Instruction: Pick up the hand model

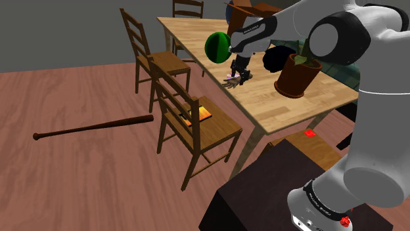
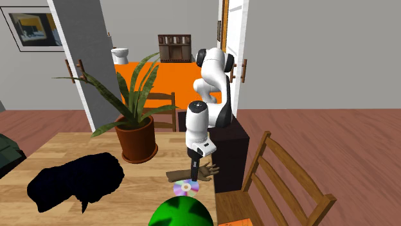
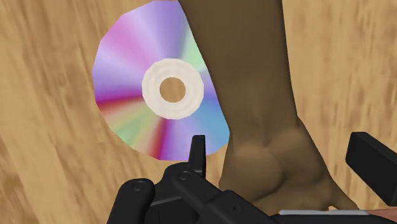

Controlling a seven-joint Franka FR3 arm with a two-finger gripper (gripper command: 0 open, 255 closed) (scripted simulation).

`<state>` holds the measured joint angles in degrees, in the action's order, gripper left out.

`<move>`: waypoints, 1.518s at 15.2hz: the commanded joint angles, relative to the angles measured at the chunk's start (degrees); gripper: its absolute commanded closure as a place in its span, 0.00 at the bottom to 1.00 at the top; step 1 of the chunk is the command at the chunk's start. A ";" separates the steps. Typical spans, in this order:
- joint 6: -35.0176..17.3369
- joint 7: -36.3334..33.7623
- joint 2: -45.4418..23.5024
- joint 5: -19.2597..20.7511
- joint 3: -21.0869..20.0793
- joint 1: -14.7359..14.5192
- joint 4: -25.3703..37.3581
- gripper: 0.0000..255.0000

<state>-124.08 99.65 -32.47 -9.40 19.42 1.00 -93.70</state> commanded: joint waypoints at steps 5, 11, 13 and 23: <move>-0.09 0.04 -0.11 -0.04 -0.02 0.04 0.03 1.00; 0.43 -0.05 0.32 0.11 0.08 -0.05 0.14 1.00; 1.58 -0.18 1.08 0.39 0.26 -0.15 0.56 1.00; 7.71 -0.75 4.28 1.61 0.99 -0.50 3.63 1.00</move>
<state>-117.07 99.03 -28.36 -7.88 20.38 0.55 -90.61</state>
